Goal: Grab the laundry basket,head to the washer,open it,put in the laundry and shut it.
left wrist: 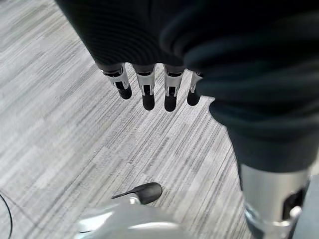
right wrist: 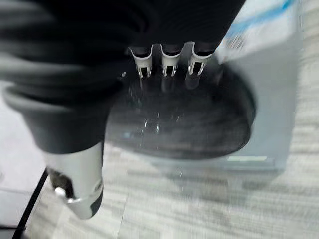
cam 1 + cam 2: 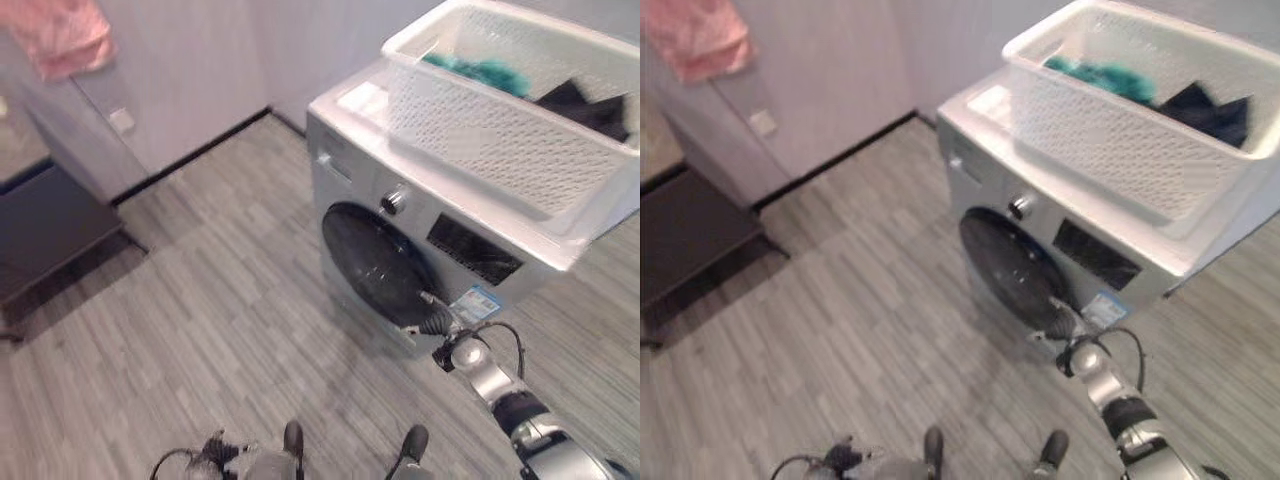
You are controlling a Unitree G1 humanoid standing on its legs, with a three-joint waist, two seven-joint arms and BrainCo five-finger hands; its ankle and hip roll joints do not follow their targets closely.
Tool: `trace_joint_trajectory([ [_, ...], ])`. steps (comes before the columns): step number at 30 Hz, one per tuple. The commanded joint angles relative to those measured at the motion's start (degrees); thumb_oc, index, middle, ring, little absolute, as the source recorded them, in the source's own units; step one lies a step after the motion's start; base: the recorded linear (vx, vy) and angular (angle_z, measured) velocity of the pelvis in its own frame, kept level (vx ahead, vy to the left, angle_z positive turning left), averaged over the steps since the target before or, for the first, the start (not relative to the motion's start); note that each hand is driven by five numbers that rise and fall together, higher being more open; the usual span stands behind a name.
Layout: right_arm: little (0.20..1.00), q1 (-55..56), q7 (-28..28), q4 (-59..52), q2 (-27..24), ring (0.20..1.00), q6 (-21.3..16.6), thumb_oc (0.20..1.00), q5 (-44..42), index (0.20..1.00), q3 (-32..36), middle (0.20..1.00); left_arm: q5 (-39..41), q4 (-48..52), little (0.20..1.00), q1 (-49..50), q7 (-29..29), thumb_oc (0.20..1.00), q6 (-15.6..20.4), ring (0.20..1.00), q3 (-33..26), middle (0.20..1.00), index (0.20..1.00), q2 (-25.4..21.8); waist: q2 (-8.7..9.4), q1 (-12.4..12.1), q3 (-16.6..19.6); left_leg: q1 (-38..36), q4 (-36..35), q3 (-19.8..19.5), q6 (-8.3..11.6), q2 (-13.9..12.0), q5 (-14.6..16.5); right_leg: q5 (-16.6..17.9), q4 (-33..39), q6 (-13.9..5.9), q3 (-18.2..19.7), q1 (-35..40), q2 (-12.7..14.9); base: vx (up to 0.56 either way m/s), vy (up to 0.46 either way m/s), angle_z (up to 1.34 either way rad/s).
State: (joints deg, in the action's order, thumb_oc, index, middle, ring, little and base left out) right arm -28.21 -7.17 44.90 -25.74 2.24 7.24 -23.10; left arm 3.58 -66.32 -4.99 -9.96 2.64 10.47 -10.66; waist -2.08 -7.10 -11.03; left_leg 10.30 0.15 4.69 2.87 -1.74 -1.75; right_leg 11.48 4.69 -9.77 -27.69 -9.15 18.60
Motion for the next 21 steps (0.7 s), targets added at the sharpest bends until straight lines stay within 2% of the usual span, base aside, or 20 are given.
trace_joint_trajectory([
  [1, 1.000, -6.7, -3.4, 0.2, 0.3, 1.000, -3.7, 1.000, -3.2, 1.000, -1.6, 1.000, 5.5, -1.3, 1.000, -3.0, -1.8, 1.000, 2.2, 1.000, 1.0, 1.000, 1.000, -2.5, 3.70, -1.0, -3.5, 0.7, -2.6, -2.8, 1.30, 0.7, 2.3, -0.3, -0.8, -2.14, 6.1, -3.2, 4.9, -0.15, -0.035, 0.20],
  [2, 1.000, -11.3, -4.2, 2.7, -1.8, 1.000, -4.0, 1.000, -3.5, 1.000, -2.5, 1.000, 7.4, 0.6, 1.000, -3.9, -1.5, 1.000, 3.1, 1.000, 2.1, 1.000, 1.000, -2.6, 2.54, -1.7, -5.1, 2.9, -2.7, -3.7, 1.79, 0.5, 1.0, -0.5, -0.7, -1.91, 6.1, -4.6, 4.7, -0.15, -0.035, 0.25],
  [3, 1.000, -11.3, -4.2, 2.7, -1.8, 1.000, -4.0, 1.000, -3.5, 1.000, -2.5, 1.000, 7.4, 0.6, 1.000, -3.9, -1.5, 1.000, 3.1, 1.000, 2.1, 1.000, 1.000, -2.6, 2.54, -1.7, -5.1, 2.9, -2.7, -3.7, 1.79, 0.5, 1.0, -0.5, -0.7, -1.91, 6.1, -4.6, 4.7, -0.17, -0.045, 0.29],
  [5, 1.000, -17.1, -4.4, 4.8, -5.2, 1.000, -4.2, 1.000, -3.9, 1.000, -4.1, 1.000, 10.3, 3.6, 1.000, -4.9, -1.4, 1.000, 4.3, 1.000, 3.4, 1.000, 1.000, -3.0, 0.77, -2.3, -7.3, 6.1, -2.7, -4.5, 2.59, 0.2, -0.6, -0.5, -0.5, -1.68, 6.1, -6.5, 4.5, -0.10, -0.038, 0.31],
  [7, 1.000, -19.1, -4.6, 5.2, -6.3, 1.000, -4.2, 1.000, -3.5, 1.000, -5.1, 1.000, 11.5, 4.4, 1.000, -5.3, -1.6, 1.000, 4.7, 1.000, 3.6, 1.000, 1.000, -3.0, 0.16, -2.5, -7.8, 7.1, -2.9, -4.6, 2.78, 0.1, -1.0, -0.5, -0.4, -1.67, 6.0, -7.3, 4.4, -0.03, -0.030, 0.20],
  [8, 1.000, -21.0, -5.1, 5.5, -7.8, 1.000, -4.1, 1.000, -2.8, 1.000, -5.8, 1.000, 12.3, 4.5, 1.000, -5.6, -1.7, 1.000, 5.0, 1.000, 3.9, 1.000, 1.000, -3.0, -0.77, -2.9, -8.2, 7.3, -3.7, -4.7, 3.76, -0.6, -0.8, -1.8, -0.2, -2.21, 6.4, -7.5, 3.6, -0.08, -0.016, 0.19],
  [10, 1.000, -20.5, -6.9, 3.3, -7.8, 1.000, -2.6, 1.000, -1.2, 1.000, -5.2, 1.000, 13.0, 2.8, 1.000, -6.3, -1.9, 1.000, 4.6, 1.000, 3.4, 1.000, 1.000, -2.1, -0.69, -1.7, -8.2, 8.6, -4.4, -4.1, 3.68, -0.7, -2.4, -0.6, 0.1, -1.62, 6.1, -9.0, 3.7, -0.06, 0.023, 0.19],
  [12, 1.000, -19.0, -7.6, 0.0, -7.5, 1.000, -1.7, 1.000, 0.0, 1.000, -4.5, 1.000, 12.7, 2.0, 1.000, -6.1, -2.3, 1.000, 4.3, 1.000, 2.8, 1.000, 1.000, -1.7, -0.34, -1.2, -8.0, 8.4, -4.5, -3.8, 3.67, -1.0, -2.3, -0.6, 0.2, -1.62, 6.2, -9.0, 3.6, 0.02, 0.023, 0.08],
  [13, 1.000, -13.0, -8.7, -7.7, -6.0, 1.000, 0.0, 1.000, 3.1, 1.000, -1.7, 1.000, 12.0, 0.2, 1.000, -5.4, -2.3, 1.000, 3.3, 1.000, 1.5, 1.000, 1.000, -0.6, 0.44, 0.4, -7.6, 7.3, -4.6, -3.4, 3.28, -1.2, -1.5, -0.6, 0.2, -1.66, 6.6, -8.7, 3.4, 0.00, 0.000, 0.00],
  [14, 1.000, -12.8, -8.6, -7.9, -6.0, 1.000, 0.2, 1.000, 3.2, 1.000, -1.6, 1.000, 12.0, 0.2, 1.000, -5.3, -2.3, 1.000, 3.4, 1.000, 1.6, 1.000, 1.000, -0.7, 0.48, 0.3, -7.5, 7.3, -4.6, -3.4, 3.28, -1.2, -1.5, -0.6, 0.2, -1.67, 6.6, -8.7, 3.4, 0.05, 0.031, -0.01],
  [19, 1.000, 4.6, -11.9, -19.8, -3.9, 1.000, 2.9, 1.000, 7.8, 1.000, 10.4, 1.000, 10.0, 2.9, 1.000, -2.4, -2.1, 1.000, 2.2, 1.000, -0.9, 1.000, 1.000, 0.0, 2.56, 3.0, -6.7, 3.7, -3.7, -2.3, 1.84, -1.1, 1.6, -0.9, -0.3, -1.56, 7.7, -7.3, 3.6, 0.05, 0.003, -0.11],
  [21, 1.000, 5.9, -12.8, -20.9, -3.5, 1.000, 3.1, 1.000, 7.9, 1.000, 12.1, 1.000, 10.3, 4.6, 1.000, -2.2, -2.0, 1.000, 2.3, 1.000, -0.8, 1.000, 1.000, -0.2, 2.73, 3.2, -6.9, 3.4, -3.3, -2.1, 1.68, -1.0, 2.0, -0.9, -0.3, -1.53, 7.9, -7.1, 3.6, 0.01, 0.014, -0.18],
])
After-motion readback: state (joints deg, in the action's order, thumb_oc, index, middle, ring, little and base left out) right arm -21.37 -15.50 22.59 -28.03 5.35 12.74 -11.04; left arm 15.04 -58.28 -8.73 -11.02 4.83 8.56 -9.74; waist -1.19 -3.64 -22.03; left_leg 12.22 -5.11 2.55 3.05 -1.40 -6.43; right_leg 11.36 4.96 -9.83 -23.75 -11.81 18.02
